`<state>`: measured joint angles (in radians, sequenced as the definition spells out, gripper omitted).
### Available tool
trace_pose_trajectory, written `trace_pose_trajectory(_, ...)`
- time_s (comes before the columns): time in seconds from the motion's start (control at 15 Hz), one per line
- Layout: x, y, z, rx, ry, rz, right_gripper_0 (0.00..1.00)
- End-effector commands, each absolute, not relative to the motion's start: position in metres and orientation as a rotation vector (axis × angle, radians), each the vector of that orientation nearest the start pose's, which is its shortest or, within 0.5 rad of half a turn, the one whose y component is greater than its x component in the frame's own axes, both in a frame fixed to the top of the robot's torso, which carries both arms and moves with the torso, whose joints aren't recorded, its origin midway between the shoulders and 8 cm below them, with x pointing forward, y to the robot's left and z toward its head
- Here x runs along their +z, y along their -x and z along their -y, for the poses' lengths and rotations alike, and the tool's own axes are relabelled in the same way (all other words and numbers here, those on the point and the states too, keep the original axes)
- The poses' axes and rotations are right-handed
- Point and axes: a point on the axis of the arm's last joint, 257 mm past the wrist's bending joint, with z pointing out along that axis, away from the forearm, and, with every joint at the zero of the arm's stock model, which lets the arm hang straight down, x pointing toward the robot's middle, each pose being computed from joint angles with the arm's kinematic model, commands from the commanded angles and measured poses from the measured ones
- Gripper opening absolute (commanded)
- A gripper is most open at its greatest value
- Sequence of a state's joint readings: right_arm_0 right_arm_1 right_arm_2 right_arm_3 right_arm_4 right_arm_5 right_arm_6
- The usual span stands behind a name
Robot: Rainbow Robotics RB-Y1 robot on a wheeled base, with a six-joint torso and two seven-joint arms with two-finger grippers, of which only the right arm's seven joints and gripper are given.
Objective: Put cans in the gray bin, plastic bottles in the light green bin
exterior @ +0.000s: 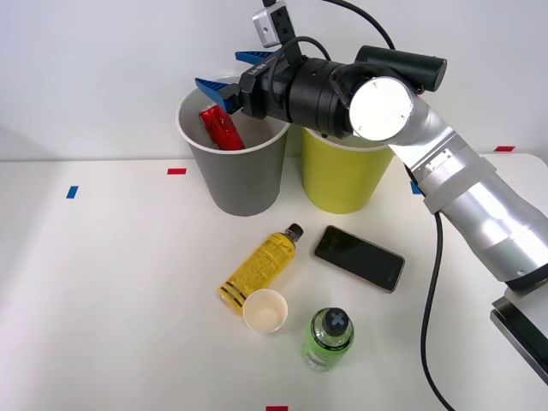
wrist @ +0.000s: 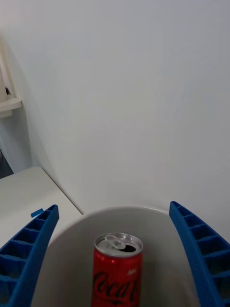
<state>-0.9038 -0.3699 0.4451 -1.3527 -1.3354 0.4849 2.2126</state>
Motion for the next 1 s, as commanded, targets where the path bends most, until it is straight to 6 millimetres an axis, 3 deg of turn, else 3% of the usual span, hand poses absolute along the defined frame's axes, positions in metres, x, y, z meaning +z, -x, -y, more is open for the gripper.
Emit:
trace_pose_trajectory(0.07, 0.016, -0.592, -0.065, 0.601, 0.836, -1.394, 1.00)
trace_pose_trajectory(0.27, 0.015, -0.578, -0.039, 0.617, 0.835, -1.382, 1.00)
trace_pose_trajectory(0.67, 0.010, -0.512, 0.043, 0.635, 0.588, -1.262, 1.00)
trace_pose_trajectory(1.0, -0.024, -0.468, 0.123, 0.540, 0.371, -1.260, 1.00)
